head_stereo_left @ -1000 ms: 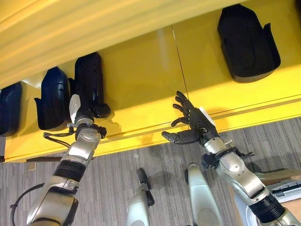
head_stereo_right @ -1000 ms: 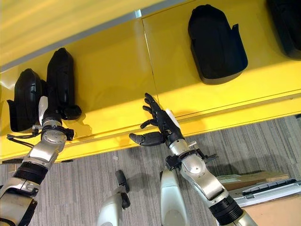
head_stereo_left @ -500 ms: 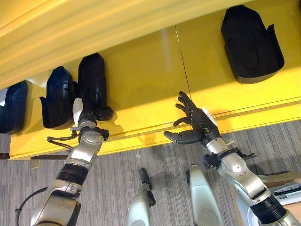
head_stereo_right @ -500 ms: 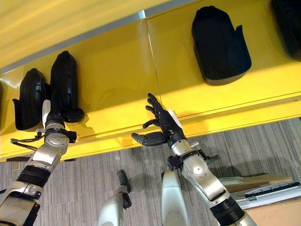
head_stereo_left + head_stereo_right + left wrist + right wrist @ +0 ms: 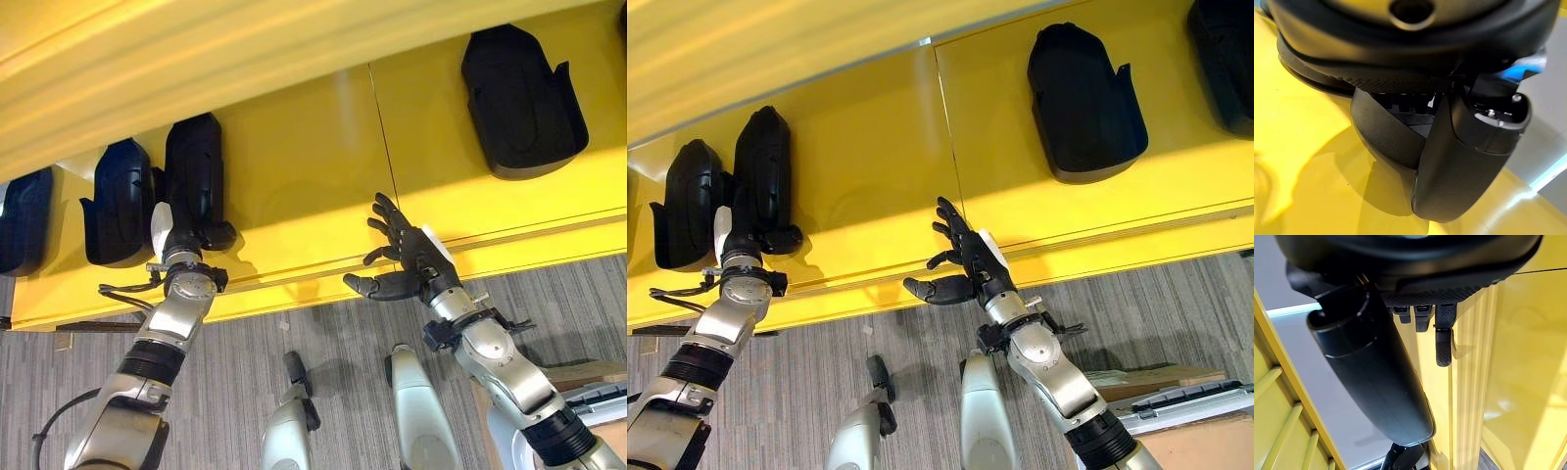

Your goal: Move parts from the plastic box to the shelf.

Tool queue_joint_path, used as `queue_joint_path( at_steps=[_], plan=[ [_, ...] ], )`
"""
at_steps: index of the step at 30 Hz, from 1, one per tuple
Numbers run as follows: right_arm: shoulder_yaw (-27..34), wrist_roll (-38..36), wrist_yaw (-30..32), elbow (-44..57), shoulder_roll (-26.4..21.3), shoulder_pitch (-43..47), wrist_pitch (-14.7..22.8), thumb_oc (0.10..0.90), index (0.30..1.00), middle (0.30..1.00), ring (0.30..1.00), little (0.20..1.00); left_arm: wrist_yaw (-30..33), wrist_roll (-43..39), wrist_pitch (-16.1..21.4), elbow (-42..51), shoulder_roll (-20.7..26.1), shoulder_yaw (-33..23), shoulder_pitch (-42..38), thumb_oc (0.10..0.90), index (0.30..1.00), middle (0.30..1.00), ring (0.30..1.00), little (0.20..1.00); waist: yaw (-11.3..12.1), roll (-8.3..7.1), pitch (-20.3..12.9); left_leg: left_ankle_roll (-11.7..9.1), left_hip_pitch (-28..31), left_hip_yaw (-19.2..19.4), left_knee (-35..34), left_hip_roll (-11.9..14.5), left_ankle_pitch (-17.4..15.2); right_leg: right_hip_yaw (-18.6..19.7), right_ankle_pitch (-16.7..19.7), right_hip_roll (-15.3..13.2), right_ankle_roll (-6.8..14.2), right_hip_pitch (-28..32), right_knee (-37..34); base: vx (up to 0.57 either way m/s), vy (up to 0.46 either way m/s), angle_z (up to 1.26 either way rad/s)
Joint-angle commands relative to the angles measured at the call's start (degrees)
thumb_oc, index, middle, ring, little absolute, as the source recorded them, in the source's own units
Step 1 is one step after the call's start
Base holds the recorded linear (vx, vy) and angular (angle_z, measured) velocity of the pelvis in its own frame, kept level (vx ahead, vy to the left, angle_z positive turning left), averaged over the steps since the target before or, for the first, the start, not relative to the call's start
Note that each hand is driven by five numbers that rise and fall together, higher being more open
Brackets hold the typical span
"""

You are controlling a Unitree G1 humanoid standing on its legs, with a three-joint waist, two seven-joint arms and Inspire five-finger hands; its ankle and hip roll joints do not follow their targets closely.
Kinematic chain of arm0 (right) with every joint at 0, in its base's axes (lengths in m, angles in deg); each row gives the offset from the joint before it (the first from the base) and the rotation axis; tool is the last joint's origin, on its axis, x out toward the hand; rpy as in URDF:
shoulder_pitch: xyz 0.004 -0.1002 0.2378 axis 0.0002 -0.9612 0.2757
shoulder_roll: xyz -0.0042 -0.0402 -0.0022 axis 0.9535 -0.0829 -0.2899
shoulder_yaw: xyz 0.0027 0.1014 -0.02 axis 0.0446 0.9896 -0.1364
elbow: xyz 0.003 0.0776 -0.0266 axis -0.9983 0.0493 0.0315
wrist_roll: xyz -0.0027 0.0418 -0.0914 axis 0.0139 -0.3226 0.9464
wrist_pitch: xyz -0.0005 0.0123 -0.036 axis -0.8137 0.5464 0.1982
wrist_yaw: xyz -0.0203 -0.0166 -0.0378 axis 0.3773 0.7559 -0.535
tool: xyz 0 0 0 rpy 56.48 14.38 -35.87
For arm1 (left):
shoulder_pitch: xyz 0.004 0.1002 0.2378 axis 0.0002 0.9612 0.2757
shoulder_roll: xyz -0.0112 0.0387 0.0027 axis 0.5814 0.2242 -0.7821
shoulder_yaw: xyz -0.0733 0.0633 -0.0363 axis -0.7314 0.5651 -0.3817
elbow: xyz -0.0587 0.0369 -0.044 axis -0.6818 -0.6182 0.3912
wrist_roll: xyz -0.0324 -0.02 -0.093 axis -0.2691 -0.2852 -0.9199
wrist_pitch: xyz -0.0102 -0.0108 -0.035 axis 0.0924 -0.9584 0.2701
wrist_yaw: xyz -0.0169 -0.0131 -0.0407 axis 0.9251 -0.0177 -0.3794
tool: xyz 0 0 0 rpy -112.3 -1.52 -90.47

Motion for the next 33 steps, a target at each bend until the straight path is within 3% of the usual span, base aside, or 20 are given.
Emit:
queue_joint_path(
  at_steps=[1,13,20,33],
  plan=[
    [2.87,1.55,1.31,-4.59,0.73,-3.28,-3.17,0.9,1.0,1.0,1.0,1.0,0.34,-1.05,-0.17,-0.31,-0.43,-2.75,0.68,0.9,1.0,1.0,1.0,1.0,-1.7,-3.68,2.75,-4.43,2.47,1.6,3.94,-0.21,-1.47,-5.49,-0.24,-1.58,-0.02,5.0,-7.05,0.0,0.0,0.0],
    [2.59,1.86,1.75,-4.26,1.46,-3.79,-3.17,0.9,1.0,1.0,1.0,1.0,5.7,-1.25,3.37,2.71,-0.28,-5.4,-1.49,0.9,1.0,1.0,1.0,1.0,-1.61,-4.22,2.41,-4.49,2.58,1.57,3.98,-0.01,-1.68,-5.54,-0.45,-1.6,-0.12,5.35,-7.03,0.0,0.0,0.0],
    [1.95,1.45,2.61,-4.52,2.29,-3.52,-2.78,0.9,1.0,1.0,1.0,1.0,7.72,2.86,3.7,5.2,-0.14,-6.22,-2.95,0.9,1.0,1.0,1.0,1.0,-1.16,-5.08,2.35,-4.46,2.19,1.23,4.22,0.19,-2.1,-5.69,-0.33,-1.3,-0.14,5.45,-7.15,0.0,-0.037,0.01],
    [0.7,1.37,3.74,-5.1,3.88,-2.75,-2.24,0.9,1.0,1.0,1.0,1.0,8.12,2.9,2.66,7.9,0.45,-5.92,-6.79,0.9,1.0,1.0,1.0,1.0,-0.71,-6.2,2.63,-4.41,1.66,1.0,4.21,0.63,-2.72,-5.91,0.16,-0.8,-0.06,5.68,-7.82,-0.01,-0.02,0.0]
  ],
)
